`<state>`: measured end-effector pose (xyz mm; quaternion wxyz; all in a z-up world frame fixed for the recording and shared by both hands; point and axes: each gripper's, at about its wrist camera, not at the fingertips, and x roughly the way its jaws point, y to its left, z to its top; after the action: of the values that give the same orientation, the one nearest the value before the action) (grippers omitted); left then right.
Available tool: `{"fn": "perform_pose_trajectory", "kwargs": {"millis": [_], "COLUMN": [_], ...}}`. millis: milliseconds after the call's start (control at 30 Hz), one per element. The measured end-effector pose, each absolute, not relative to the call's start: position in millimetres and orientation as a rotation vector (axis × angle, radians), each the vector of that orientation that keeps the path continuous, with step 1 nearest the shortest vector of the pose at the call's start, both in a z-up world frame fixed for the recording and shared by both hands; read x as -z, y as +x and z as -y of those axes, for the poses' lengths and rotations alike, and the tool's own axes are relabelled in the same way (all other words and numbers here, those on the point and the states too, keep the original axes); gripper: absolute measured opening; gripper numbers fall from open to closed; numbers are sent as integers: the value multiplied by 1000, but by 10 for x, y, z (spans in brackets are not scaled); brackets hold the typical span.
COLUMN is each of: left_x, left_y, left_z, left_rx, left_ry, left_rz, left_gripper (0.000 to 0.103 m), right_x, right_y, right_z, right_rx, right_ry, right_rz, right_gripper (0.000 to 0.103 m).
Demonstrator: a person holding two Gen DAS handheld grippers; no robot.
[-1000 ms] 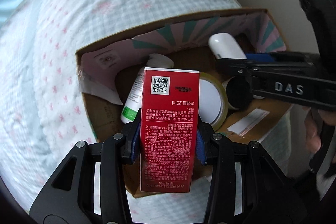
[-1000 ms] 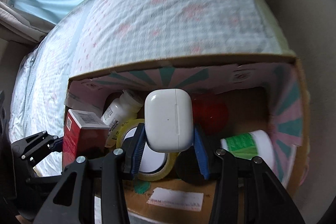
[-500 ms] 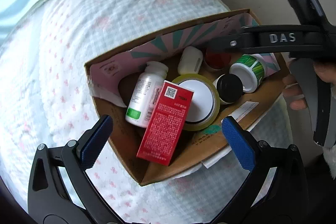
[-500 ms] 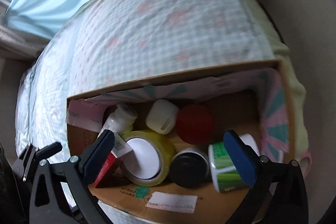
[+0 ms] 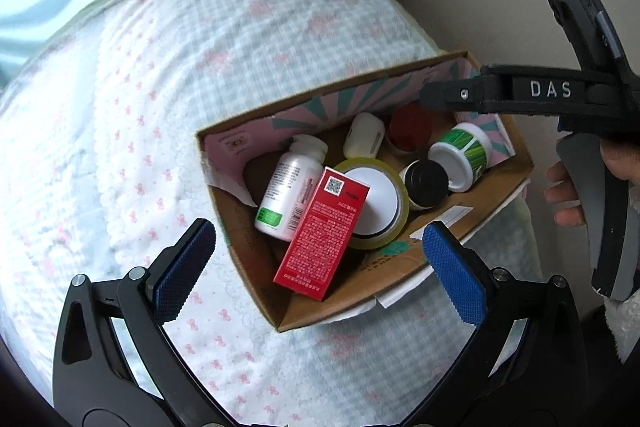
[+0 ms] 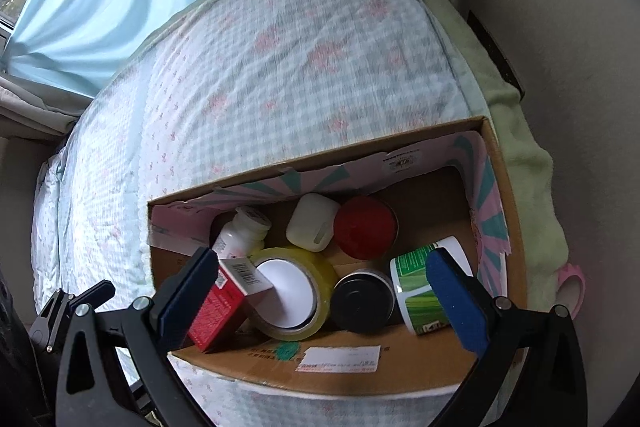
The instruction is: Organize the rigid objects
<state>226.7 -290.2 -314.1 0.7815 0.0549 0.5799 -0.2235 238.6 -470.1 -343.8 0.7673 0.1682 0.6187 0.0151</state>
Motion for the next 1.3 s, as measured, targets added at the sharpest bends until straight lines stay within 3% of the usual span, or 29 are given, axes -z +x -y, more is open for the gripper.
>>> {"fn": "perform_pose_trajectory", "kwargs": {"millis": [267,800,1033,1300], "left_x": [2532,273,-129,-153], "left_y": [2121,1368,860,591], "left_z": [2471,457,-104,-260], "left_rx": [461,214,113,88], "left_ry": [73,-49,-51,-77], "left_rz": [-1155,-713,-584,-538], "left_gripper": [103,103,103,103], "right_x": [2837,250,-31,37], "right_y": [2277,1362,864,624], "right_z": [4400,2812,2289,2144], "right_rx": [-24,-118,-106,-67], "right_ry": [297,87,21,13], "right_rz": [-1283,-813,-679,-650], "right_gripper": [103,103,103,103]}}
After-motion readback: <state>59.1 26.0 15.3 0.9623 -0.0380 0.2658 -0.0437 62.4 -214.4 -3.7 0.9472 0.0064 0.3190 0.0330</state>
